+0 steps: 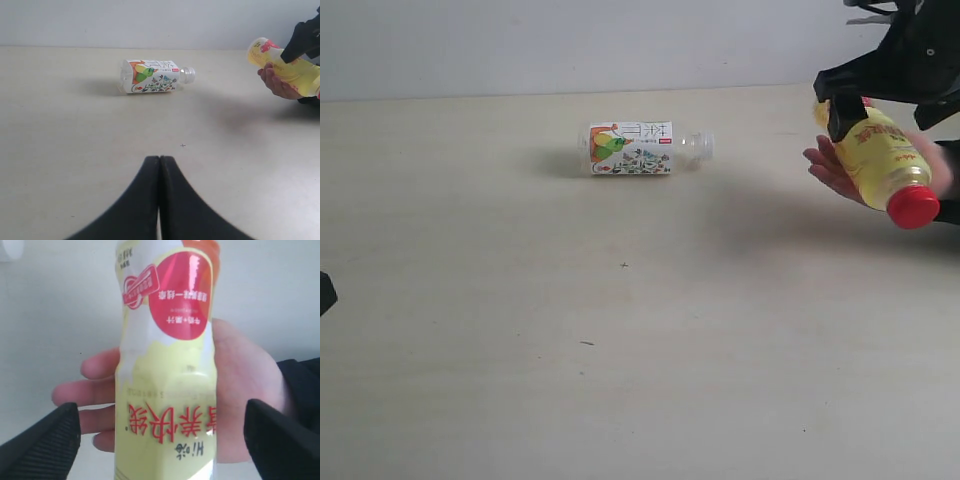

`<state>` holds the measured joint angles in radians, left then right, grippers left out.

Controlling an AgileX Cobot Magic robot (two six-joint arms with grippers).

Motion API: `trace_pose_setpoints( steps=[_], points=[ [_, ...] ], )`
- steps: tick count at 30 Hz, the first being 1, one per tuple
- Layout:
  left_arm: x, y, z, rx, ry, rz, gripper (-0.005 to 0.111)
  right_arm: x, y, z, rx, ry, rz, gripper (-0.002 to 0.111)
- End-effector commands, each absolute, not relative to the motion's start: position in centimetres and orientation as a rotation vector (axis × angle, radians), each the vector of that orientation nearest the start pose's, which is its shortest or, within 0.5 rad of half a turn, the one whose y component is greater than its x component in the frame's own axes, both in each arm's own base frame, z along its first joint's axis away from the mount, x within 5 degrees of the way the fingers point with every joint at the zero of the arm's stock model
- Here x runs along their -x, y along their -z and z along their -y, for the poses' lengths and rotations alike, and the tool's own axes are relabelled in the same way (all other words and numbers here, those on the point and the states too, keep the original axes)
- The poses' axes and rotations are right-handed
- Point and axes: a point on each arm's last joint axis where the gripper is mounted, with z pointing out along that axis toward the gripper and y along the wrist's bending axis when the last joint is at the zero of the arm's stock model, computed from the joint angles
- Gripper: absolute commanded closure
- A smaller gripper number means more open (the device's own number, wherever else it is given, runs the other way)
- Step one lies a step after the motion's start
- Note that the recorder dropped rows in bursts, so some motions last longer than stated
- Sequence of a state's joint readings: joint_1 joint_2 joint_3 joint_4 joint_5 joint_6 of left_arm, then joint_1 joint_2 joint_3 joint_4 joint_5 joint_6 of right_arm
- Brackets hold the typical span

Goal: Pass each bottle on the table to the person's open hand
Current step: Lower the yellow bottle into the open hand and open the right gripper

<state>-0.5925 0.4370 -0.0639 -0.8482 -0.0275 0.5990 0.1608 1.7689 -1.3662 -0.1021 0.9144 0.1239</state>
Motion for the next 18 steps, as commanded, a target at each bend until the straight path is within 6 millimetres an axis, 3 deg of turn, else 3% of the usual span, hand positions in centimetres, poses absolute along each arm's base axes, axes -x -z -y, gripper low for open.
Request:
trace_pose_setpoints(
  steps=[1,18],
  points=[
    [-8.0,-20.3,5.1,-0.293,0.57,-1.848,0.107,-36.0,-26.2,-4.8,0.145,0.076,-2.763,0.024],
    [-8.0,-20.3,5.1,-0.293,0.57,-1.848,0.107,-32.9,-32.7,-4.8,0.138,-0.014,-2.57,0.024]
  ],
)
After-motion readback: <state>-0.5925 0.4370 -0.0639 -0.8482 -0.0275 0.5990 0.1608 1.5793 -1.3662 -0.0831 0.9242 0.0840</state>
